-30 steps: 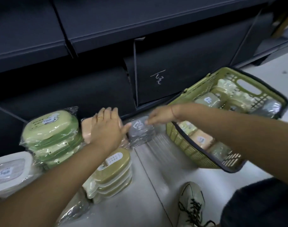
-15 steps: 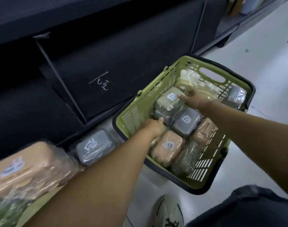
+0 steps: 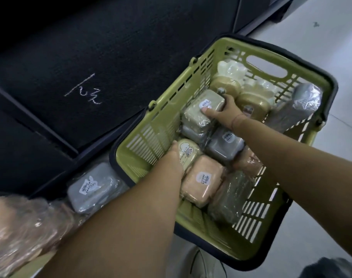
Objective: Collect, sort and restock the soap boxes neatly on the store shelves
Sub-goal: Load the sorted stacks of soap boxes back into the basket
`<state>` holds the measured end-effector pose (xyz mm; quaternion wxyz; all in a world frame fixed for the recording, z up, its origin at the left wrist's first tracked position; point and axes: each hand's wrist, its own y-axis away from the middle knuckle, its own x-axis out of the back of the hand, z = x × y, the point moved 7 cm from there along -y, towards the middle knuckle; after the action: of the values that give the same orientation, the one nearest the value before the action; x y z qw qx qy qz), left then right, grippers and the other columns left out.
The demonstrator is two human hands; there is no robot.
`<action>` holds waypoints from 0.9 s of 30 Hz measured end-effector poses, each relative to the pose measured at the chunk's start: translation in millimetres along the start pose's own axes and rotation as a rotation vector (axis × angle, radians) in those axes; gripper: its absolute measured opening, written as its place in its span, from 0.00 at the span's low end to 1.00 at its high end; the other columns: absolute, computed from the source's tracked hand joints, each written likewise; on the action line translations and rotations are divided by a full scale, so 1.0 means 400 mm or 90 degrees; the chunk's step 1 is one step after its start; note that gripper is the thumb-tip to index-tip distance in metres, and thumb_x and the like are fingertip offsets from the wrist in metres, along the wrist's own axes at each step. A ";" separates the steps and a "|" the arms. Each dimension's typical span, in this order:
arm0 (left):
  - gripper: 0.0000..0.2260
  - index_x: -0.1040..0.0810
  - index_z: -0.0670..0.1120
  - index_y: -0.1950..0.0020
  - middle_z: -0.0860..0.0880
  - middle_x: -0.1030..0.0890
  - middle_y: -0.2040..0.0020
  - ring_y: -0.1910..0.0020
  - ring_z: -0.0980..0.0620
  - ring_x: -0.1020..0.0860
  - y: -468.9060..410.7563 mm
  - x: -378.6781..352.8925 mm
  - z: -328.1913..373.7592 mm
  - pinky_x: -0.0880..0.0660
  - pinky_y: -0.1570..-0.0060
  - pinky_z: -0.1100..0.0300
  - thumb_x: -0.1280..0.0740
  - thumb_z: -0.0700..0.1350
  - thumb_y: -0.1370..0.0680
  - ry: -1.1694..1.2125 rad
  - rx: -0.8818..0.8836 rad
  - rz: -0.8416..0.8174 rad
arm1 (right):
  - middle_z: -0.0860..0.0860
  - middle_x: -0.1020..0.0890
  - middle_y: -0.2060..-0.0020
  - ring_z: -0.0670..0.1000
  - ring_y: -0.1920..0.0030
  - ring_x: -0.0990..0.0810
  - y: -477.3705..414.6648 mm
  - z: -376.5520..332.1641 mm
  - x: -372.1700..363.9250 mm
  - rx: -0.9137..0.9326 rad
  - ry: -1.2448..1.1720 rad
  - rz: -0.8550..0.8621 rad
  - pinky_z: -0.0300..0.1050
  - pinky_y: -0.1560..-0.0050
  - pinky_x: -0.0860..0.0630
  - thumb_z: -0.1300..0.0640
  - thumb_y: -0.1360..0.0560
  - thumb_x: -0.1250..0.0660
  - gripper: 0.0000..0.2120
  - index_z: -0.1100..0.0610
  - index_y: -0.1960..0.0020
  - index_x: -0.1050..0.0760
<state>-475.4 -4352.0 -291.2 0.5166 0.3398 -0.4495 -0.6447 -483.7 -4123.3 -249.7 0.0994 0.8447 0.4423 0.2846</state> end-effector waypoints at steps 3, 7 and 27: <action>0.17 0.23 0.43 0.47 0.42 0.21 0.53 0.49 0.44 0.23 0.025 -0.016 0.002 0.29 0.38 0.48 0.42 0.55 0.17 -0.002 -0.043 -0.051 | 0.54 0.27 0.35 0.55 0.38 0.26 -0.008 -0.001 0.010 -0.019 -0.064 0.003 0.52 0.36 0.27 0.50 0.34 0.21 0.46 0.52 0.24 0.44; 0.25 0.28 0.37 0.35 0.43 0.27 0.63 0.57 0.46 0.25 0.042 -0.029 0.029 0.29 0.49 0.51 0.37 0.58 0.20 -0.066 -0.024 -0.041 | 0.54 0.27 0.35 0.55 0.40 0.26 -0.002 -0.015 0.021 -0.028 -0.116 0.024 0.52 0.39 0.25 0.54 0.33 0.21 0.42 0.53 0.27 0.40; 0.26 0.23 0.43 0.39 0.43 0.15 0.50 0.57 0.48 0.16 0.487 0.256 0.178 0.19 0.61 0.57 0.21 0.50 0.33 0.024 -0.340 -0.091 | 0.50 0.18 0.60 0.44 0.64 0.17 0.394 -0.398 0.105 0.113 -0.316 -0.091 0.44 0.63 0.18 0.55 0.33 0.26 0.13 0.57 0.51 0.24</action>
<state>-493.7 -4447.2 -81.3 0.5491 0.2348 -0.2289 -0.7688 -446.9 -4195.7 -37.0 0.1502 0.8605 0.4864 0.0212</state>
